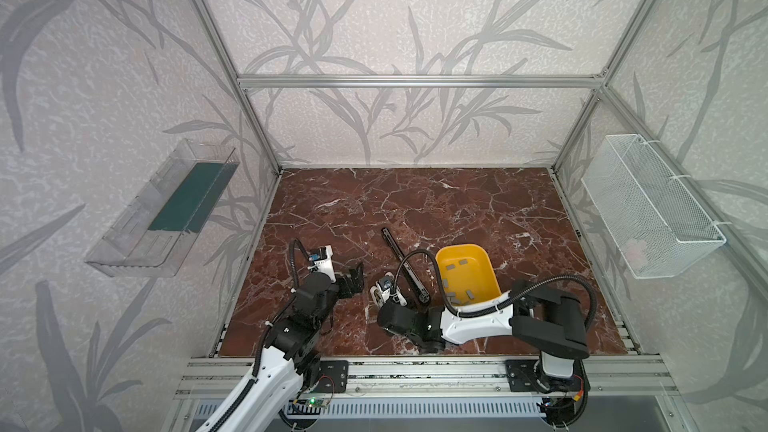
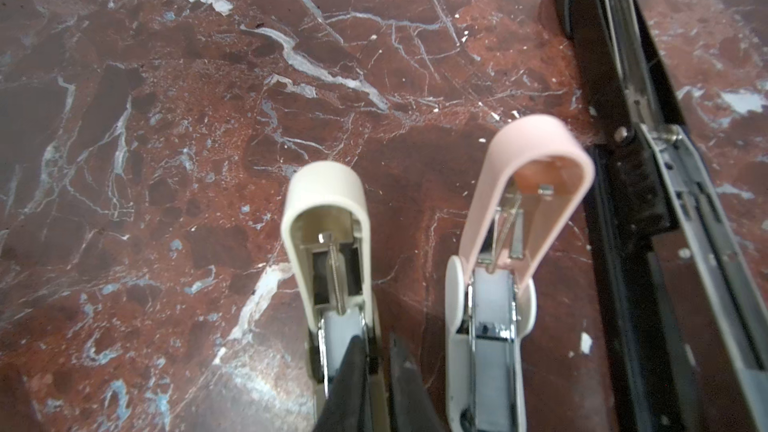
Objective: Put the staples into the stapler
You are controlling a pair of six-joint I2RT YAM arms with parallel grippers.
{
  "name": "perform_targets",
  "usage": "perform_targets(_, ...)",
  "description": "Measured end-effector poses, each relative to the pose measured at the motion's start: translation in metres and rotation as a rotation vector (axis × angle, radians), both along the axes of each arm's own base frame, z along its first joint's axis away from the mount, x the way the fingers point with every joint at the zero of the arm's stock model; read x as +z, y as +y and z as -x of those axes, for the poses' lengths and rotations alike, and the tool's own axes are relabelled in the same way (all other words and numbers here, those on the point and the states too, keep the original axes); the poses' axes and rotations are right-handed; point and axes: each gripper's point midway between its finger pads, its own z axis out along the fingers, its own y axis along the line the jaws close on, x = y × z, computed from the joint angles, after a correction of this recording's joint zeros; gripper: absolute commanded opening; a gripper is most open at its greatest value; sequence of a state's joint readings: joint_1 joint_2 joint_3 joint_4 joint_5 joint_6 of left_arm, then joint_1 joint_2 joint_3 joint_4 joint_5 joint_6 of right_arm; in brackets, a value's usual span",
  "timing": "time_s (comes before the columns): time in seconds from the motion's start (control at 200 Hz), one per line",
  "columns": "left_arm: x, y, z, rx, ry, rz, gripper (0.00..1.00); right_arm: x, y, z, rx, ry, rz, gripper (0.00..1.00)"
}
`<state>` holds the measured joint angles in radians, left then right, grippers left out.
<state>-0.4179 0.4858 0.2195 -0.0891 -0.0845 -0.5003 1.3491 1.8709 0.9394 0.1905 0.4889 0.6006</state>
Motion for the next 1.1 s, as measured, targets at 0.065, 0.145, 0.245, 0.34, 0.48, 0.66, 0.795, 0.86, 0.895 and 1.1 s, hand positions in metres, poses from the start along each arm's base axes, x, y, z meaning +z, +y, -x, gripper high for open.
perform_targets(0.065, 0.000, 0.000, 0.000, 0.000, 0.000, 0.000, 0.99, -0.001, -0.001, 0.002, 0.002, 0.001, 0.002, 0.14)
perform_targets(0.145, 0.000, 0.000, 0.000, 0.000, 0.000, 0.000, 0.99, 0.000, -0.001, 0.004, 0.005, 0.000, 0.003, 0.14)
perform_targets(0.245, 0.000, 0.000, 0.000, 0.000, 0.000, 0.000, 0.99, 0.000, -0.002, 0.005, 0.009, -0.001, 0.010, 0.14)
perform_targets(0.34, 0.000, 0.000, 0.000, 0.000, 0.000, 0.000, 0.99, 0.003, -0.003, 0.006, 0.016, -0.009, 0.023, 0.21)
perform_targets(0.48, 0.000, -0.001, 0.000, -0.006, 0.000, 0.004, 0.99, 0.017, -0.003, 0.010, 0.029, -0.047, 0.021, 0.36)
perform_targets(0.66, 0.005, -0.011, -0.001, -0.031, -0.008, 0.053, 0.99, 0.041, -0.005, 0.033, 0.093, -0.137, 0.006, 0.58)
perform_targets(0.795, -0.003, -0.010, -0.001, 0.015, 0.038, 0.097, 0.99, 0.054, -0.011, 0.047, 0.144, -0.191, -0.038, 0.70)
perform_targets(0.86, -0.009, -0.004, 0.000, 0.061, 0.061, 0.103, 0.99, 0.055, -0.015, 0.049, 0.161, -0.226, -0.081, 0.76)
perform_targets(0.895, -0.011, 0.001, 0.001, 0.086, 0.070, 0.098, 0.99, 0.051, -0.019, 0.049, 0.171, -0.239, -0.081, 0.80)
perform_targets(1.1, -0.003, 0.032, 0.012, 0.220, 0.031, 0.070, 0.99, 0.031, -0.025, 0.058, 0.236, -0.206, -0.041, 0.82)
